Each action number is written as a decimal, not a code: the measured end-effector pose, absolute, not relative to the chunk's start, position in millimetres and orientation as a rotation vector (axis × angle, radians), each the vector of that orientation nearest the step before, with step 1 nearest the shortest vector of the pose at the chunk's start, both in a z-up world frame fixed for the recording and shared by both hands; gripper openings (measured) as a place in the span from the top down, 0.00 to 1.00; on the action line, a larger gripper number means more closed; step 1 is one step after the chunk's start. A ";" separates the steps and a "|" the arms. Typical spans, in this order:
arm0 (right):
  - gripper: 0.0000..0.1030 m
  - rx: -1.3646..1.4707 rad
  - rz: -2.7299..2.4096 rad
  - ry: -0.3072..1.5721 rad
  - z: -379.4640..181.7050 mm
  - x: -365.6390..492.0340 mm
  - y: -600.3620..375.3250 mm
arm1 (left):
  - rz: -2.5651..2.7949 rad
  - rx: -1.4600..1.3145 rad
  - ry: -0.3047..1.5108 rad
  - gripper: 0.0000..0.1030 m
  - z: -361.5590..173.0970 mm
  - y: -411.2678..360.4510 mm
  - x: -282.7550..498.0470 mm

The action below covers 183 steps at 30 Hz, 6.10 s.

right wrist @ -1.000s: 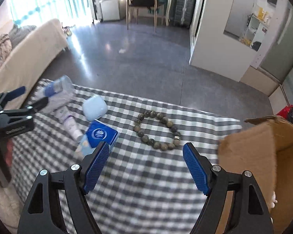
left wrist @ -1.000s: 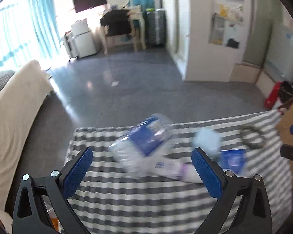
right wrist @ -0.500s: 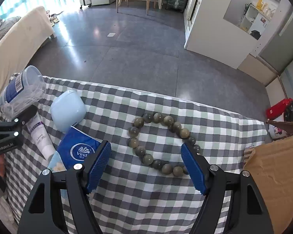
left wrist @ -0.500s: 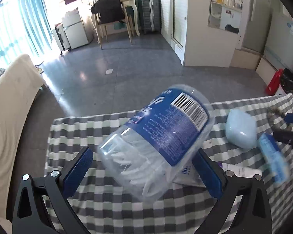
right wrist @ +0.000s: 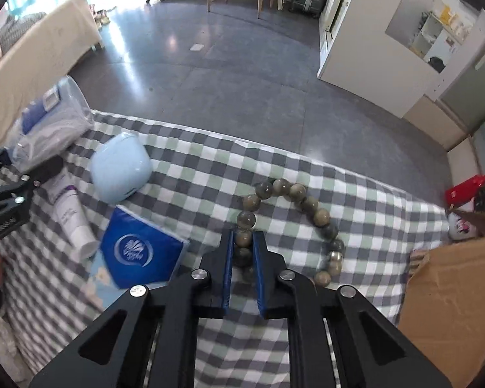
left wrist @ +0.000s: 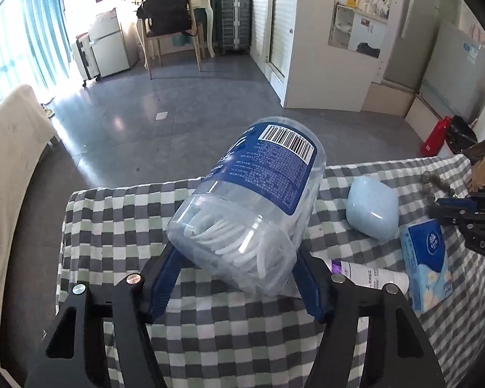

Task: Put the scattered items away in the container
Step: 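Grasp the bead bracelet with the right gripper while the left grasps the cotton-swab tub, then lift the bracelet and swab tub and carry them toward the box, then open both grippers over the box to drop the bracelet and swab tub, then grasp the tissue pack with the right gripper while the left grasps the toothpaste tube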

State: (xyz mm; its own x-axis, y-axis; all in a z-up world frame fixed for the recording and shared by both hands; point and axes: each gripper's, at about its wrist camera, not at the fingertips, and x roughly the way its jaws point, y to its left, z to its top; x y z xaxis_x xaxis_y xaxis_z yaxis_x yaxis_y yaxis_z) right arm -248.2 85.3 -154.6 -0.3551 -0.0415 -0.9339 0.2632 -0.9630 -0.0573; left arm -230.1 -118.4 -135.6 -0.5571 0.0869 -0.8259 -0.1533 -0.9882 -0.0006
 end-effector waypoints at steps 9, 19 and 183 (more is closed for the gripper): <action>0.89 1.569 -2.468 0.177 -117.0 -216.0 97.7 | 2.666 -1.405 0.101 0.41 -123.0 -121.9 -211.6; 0.89 1.514 -2.478 0.102 -94.4 -186.3 112.3 | 2.691 -1.357 0.145 0.52 -92.1 -119.1 -174.3; 0.53 1.513 -2.538 0.219 -144.7 -158.6 58.7 | 2.458 -1.743 -0.296 0.88 -134.5 -107.2 -215.1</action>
